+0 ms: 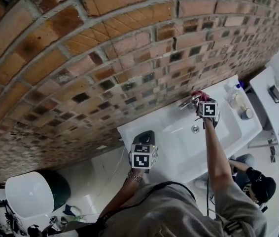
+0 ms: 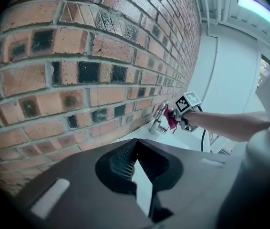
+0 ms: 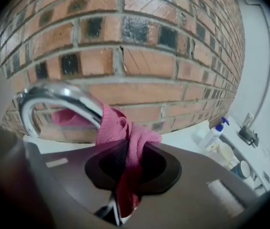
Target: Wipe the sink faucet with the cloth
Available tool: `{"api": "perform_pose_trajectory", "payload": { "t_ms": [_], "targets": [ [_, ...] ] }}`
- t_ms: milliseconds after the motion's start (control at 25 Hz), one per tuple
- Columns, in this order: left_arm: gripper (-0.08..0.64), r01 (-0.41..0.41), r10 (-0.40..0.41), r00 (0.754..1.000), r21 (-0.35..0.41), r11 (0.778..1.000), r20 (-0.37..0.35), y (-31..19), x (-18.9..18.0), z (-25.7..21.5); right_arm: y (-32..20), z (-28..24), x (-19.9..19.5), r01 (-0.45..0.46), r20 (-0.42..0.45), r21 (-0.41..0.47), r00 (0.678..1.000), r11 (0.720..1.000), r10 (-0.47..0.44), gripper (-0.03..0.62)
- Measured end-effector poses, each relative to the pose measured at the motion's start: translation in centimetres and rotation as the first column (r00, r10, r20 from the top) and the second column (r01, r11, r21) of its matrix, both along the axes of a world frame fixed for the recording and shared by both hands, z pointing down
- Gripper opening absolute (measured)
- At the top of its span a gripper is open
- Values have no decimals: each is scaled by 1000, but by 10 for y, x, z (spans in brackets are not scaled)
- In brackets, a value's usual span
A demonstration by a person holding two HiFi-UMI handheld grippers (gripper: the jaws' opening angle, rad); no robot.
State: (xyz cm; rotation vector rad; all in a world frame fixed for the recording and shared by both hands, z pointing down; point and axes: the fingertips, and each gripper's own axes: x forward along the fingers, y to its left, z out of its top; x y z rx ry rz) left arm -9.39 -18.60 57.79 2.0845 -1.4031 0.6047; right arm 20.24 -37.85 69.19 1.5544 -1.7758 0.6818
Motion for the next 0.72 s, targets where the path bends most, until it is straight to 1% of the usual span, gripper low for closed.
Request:
{"api": "perform_pose_trajectory", "payload": {
  "t_ms": [40,80,160,240,280,360,400,440,520,560,600,680,720],
  "targets": [
    [20,0,0,1000,-4,1000,1,-1,0,1,14,16,-1,-27,-2,-80,1000,996,27,58],
    [20,-1,1,1000,-5,1000,1,-3,1,1,17,25,-4,-30,0,-96,1000,995,30,58],
    [20,-5,5,1000,-4,1000,1,-5,4,1,11,28,-13,5,-7,-29,1000,1000,-5,58],
    [20,-10,10,1000,-4,1000,4,-6,6,1,31,40,-27,32,35,-80,999,996,-29,58],
    [20,-12,12,1000,-4,1000,5,-6,6,1,35,40,-37,69,65,-67,996,995,-64,58],
    [20,-11,12,1000,-8,1000,6,-6,7,3,39,30,-58,151,110,2,982,988,-151,58],
    [20,-11,11,1000,-9,1000,7,-6,6,4,40,23,-68,179,137,40,973,983,-183,58],
    [20,-10,11,1000,-11,1000,8,-6,6,4,39,14,-76,184,167,84,966,979,-196,58],
    [20,-12,12,1000,-12,1000,11,-7,6,5,26,-1,-79,122,212,155,965,980,-153,60],
    [20,-13,13,1000,-13,1000,13,-7,7,6,17,-6,-77,92,215,178,968,980,-130,60],
    [20,-15,15,1000,-14,1000,16,-6,7,5,10,-6,-77,83,205,192,971,978,-123,60],
    [20,-17,17,1000,-15,1000,19,-3,7,5,4,5,-83,91,182,190,975,978,-127,60],
    [20,-16,17,1000,-14,1000,20,-2,7,5,4,14,-84,86,185,175,975,981,-119,60]
  ]
}}
